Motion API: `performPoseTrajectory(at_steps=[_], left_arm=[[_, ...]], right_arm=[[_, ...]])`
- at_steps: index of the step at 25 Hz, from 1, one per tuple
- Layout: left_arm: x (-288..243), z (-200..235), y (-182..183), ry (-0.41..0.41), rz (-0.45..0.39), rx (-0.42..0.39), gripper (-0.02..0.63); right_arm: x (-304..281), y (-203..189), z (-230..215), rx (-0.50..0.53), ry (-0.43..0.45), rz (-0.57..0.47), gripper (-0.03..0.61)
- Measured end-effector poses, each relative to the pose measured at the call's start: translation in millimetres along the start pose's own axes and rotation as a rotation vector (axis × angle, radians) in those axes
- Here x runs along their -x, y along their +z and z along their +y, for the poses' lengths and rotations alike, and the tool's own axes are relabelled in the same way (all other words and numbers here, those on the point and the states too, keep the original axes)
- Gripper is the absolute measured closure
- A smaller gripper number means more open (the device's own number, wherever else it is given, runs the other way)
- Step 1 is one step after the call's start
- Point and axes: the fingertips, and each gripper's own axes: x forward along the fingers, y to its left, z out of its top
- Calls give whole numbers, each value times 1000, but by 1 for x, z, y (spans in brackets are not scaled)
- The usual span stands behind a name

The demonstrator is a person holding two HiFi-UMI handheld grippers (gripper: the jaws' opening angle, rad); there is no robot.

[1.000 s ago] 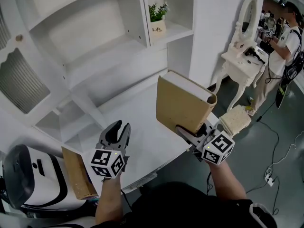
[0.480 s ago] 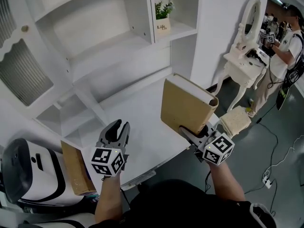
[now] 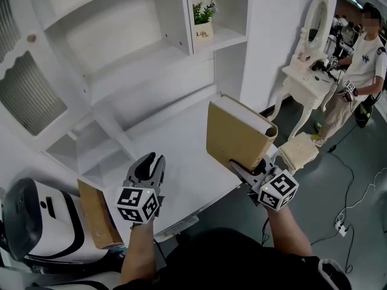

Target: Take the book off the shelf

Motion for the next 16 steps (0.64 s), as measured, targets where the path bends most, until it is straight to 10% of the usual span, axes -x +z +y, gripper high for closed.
performPoseTrajectory(at_steps=[16], left_arm=[[6, -13, -3, -19, 16, -9, 511]], right_arm=[[11, -7, 7, -46, 2, -21, 371]])
